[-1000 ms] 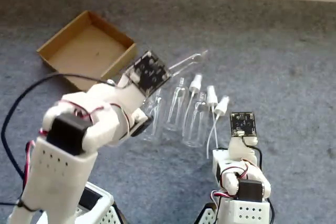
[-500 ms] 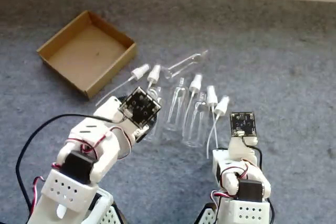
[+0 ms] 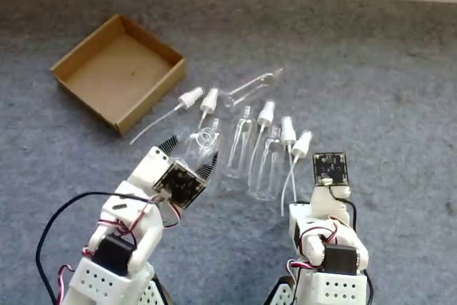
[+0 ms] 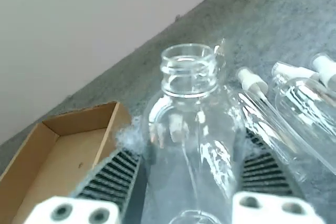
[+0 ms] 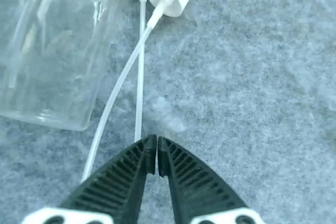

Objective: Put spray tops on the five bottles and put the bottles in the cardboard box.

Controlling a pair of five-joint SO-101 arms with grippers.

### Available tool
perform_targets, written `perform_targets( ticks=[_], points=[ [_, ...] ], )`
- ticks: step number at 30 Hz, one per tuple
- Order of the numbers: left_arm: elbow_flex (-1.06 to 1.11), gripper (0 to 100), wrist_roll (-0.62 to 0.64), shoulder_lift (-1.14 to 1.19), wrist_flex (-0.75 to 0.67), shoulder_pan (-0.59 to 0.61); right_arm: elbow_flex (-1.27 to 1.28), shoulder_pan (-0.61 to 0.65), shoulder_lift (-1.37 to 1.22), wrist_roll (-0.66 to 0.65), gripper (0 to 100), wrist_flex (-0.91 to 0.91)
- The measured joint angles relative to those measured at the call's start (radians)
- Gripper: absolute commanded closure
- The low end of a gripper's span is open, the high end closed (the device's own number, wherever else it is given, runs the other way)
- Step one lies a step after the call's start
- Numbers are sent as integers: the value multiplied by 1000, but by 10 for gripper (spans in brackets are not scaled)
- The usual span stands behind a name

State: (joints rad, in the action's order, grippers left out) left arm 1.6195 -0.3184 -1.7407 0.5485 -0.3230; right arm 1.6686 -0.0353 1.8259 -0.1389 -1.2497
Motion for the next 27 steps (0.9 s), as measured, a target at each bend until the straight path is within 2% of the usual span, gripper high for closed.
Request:
perform_targets(
  ticks=[3,21,27],
  points=[
    [17,915,-2,-63,8,0,0,0,0,0,993,0],
    [20,915,-2,-66,8,0,0,0,0,0,993,0],
    [20,913,49,-66,8,0,0,0,0,0,992,133]
  ],
)
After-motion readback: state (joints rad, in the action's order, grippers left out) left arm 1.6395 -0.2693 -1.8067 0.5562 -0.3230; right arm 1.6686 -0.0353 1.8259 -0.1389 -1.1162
